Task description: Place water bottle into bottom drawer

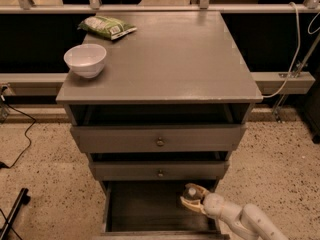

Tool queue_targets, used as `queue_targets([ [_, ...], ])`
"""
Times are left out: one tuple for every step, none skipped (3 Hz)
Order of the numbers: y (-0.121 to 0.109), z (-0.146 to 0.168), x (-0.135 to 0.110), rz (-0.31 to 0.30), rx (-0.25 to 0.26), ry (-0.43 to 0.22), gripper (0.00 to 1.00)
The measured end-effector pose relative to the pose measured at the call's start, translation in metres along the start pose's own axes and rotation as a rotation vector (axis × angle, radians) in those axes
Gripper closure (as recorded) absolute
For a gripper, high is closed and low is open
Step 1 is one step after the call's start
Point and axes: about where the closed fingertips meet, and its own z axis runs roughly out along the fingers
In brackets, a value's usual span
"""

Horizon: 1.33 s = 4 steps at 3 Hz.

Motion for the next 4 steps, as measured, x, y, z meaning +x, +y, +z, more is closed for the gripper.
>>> queue_targets([
  [-0.003, 0.014, 0.038, 0.012, -0.017, 0.035, 1.00],
  [0.000, 0.020, 0.063, 0.041, -0.026, 0.041, 1.00],
  [0.006, 0.019, 0.083, 0.071, -0.033, 0.039, 1.00],
  [0.010, 0.016, 0.096, 0.096, -0.034, 0.041, 0.82],
])
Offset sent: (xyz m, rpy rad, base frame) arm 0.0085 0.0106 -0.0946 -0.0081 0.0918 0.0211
